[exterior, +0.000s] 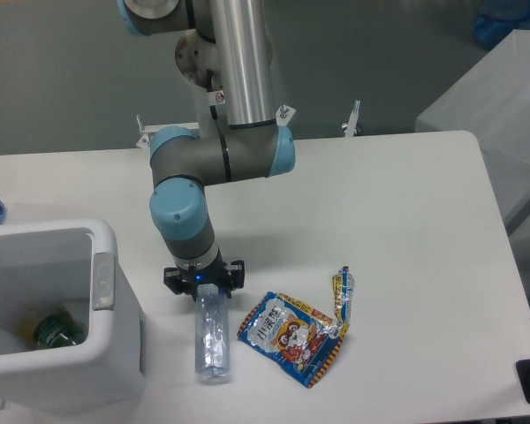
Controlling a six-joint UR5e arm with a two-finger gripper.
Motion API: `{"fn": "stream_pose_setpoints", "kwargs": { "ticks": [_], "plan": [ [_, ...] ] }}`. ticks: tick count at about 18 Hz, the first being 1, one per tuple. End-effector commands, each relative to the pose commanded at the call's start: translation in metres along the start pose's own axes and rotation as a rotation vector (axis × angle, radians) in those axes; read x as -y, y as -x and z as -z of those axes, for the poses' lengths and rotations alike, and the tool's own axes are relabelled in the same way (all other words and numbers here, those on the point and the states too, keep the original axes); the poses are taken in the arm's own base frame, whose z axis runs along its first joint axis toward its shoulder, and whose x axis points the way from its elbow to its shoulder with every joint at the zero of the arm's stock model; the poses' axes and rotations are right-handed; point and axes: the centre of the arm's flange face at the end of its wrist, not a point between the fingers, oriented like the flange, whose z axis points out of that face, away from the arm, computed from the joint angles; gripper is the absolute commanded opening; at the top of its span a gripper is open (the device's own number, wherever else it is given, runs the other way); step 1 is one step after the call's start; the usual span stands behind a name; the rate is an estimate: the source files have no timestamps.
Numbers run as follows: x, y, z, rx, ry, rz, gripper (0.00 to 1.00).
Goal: Place the trash in the trash can
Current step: 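Close the gripper on the bottle's cap end, then lift the bottle and carry it over the white bin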
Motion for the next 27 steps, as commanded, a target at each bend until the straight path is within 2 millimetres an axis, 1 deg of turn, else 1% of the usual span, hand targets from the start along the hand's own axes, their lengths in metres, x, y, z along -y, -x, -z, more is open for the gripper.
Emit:
{"fn": "stream_pose_setpoints", "kwargs": {
  "ticks": [5, 8, 9, 11, 13, 15, 18, 19, 21, 23, 25, 27],
  "plan": [
    [0.005, 0.003, 0.005, 0.002, -0.015, 0.003, 0.64],
    [0.020, 0.012, 0.021, 0.009, -0.055, 0.006, 0.64],
    [0.026, 0.017, 0.030, 0.013, -0.075, 0.010, 0.64],
    [0.040, 0.043, 0.064, 0.021, -0.144, 0.051, 0.64],
    [0.062, 0.056, 0.101, 0.034, -0.225, 0.065, 0.64],
    [0.086, 0.079, 0.141, 0.051, -0.314, 0.094, 0.64],
    [0.119, 0.095, 0.202, 0.063, -0.447, 0.117, 0.64],
    [0.126, 0.104, 0.221, 0.070, -0.486, 0.130, 0.64],
    [0.137, 0.114, 0.257, 0.058, -0.563, 0.167, 0.64],
    [0.143, 0.122, 0.290, 0.024, -0.632, 0.230, 0.64],
    [0.144, 0.123, 0.314, 0.022, -0.674, 0.242, 0.64],
    [0.142, 0.119, 0.330, 0.025, -0.720, 0.238, 0.64]
  ]
}}
